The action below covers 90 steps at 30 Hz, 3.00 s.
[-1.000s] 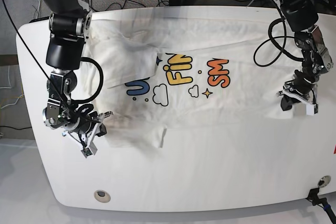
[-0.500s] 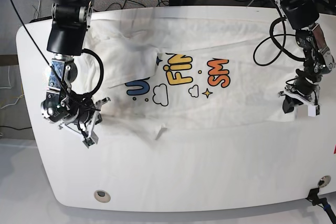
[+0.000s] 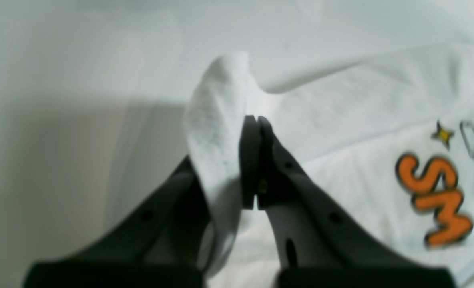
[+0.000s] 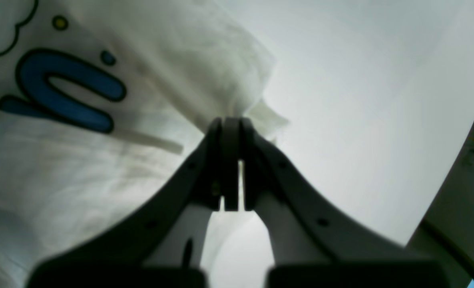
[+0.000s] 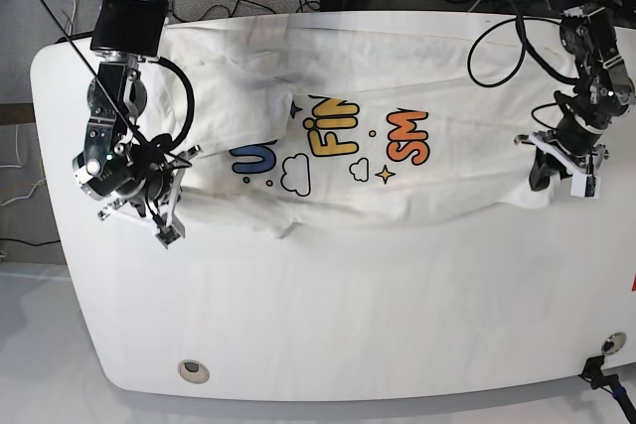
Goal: Fold the T-shirt properly
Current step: 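Lift both held side edges and fold them toward the shirt's collar, then lay the folded side edges down near the collar with both grippers, then open the right gripper and regrasp the folded fabric near the sleeve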
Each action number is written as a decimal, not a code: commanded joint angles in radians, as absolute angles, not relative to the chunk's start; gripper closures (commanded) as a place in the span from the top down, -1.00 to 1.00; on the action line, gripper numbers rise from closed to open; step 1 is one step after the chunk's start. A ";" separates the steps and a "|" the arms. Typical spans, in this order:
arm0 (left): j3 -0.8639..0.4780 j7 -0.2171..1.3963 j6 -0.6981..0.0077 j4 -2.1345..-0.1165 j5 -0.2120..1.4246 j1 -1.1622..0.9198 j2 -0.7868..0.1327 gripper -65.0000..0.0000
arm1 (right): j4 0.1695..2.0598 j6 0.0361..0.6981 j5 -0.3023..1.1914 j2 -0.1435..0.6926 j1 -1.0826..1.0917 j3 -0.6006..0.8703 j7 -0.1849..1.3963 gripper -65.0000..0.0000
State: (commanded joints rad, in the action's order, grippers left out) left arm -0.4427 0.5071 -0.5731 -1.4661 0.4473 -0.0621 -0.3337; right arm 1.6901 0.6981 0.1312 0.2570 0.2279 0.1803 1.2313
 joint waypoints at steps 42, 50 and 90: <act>-0.515 0.506 -0.572 -1.569 0.441 -0.341 -0.483 -1.00 | 1.867 0.698 0.130 0.277 0.053 0.179 1.325 -1.00; -0.510 0.506 -0.572 -1.569 0.441 -0.338 -0.478 -1.00 | 1.844 0.698 0.130 0.188 0.174 0.231 1.322 -0.51; -0.481 0.506 -0.572 -1.564 0.441 -0.305 -0.476 -1.00 | 1.198 0.698 0.423 0.122 0.383 0.354 1.090 -0.10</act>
State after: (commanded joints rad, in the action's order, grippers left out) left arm -0.4810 0.5056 -0.5715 -1.5643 0.4411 -0.3046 -0.4764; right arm 1.1976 0.6981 0.4227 0.1220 0.3828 0.3537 1.0902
